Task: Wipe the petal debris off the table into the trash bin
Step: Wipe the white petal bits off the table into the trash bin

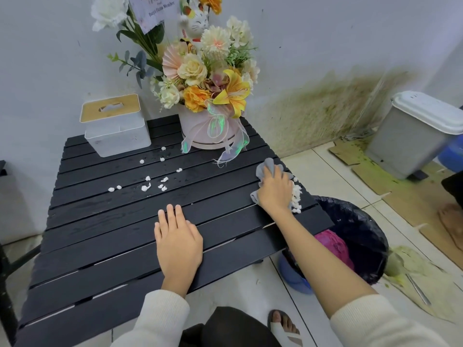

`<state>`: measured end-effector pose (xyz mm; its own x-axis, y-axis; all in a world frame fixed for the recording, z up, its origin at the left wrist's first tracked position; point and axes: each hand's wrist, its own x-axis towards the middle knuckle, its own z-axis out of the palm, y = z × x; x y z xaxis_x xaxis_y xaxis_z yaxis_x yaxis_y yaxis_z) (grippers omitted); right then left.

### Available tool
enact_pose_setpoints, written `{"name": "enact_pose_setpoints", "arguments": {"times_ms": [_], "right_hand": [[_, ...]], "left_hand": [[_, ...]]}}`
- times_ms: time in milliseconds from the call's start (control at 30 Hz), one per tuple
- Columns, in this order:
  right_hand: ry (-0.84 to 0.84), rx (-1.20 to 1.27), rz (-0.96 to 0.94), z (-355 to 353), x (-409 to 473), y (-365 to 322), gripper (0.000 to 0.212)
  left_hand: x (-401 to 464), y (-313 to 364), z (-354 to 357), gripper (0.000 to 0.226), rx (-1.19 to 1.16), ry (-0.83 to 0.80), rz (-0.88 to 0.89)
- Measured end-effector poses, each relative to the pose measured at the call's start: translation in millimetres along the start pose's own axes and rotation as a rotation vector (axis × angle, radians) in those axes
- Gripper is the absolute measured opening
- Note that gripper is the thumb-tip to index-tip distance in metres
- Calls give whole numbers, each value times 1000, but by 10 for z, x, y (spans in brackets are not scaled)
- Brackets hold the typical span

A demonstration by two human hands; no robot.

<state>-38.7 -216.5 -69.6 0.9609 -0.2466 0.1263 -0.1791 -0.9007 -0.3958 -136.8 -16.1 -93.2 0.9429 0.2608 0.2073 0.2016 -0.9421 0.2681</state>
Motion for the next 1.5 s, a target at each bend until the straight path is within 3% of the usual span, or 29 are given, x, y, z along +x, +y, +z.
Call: {"name": "enact_pose_setpoints", "arguments": {"times_ms": [200,300,400,500,700,900,1067,1200,1267,1433,1500], "right_hand": [[110,90,-98,-298,-106,102,57],[151,101,-202,-306,-350,-135,46],[66,-34,-271,-63,-675,-261,30],[-34,-136,-283,53,-831,-146,39],[50,-37,-322,-13,-806,190,31],[194,-23,-155,-179,-529,624,27],[137,3,33,-335,-436,992,32],[64,311,210,-491,-378,1176,33],[105,477,281,-537,-319,1208,34],[265,1101,635,-553,-195,1451,31],[231,1352,783,-552,-189,1566,29]], "left_hand": [[-11,16,-4,62,-11,-22,-3],[-3,23,-12,55,3,-44,25],[5,51,-50,50,7,-62,138],[-5,92,-81,57,-27,-73,268],[-4,118,-66,70,-29,-170,498],[56,200,-12,86,17,-312,383],[-86,544,90,82,-13,-166,183],[-89,528,116,74,-4,-128,189],[-88,531,128,72,10,-129,189],[-81,535,124,69,11,-132,187],[-79,534,122,67,15,-125,185]]}}
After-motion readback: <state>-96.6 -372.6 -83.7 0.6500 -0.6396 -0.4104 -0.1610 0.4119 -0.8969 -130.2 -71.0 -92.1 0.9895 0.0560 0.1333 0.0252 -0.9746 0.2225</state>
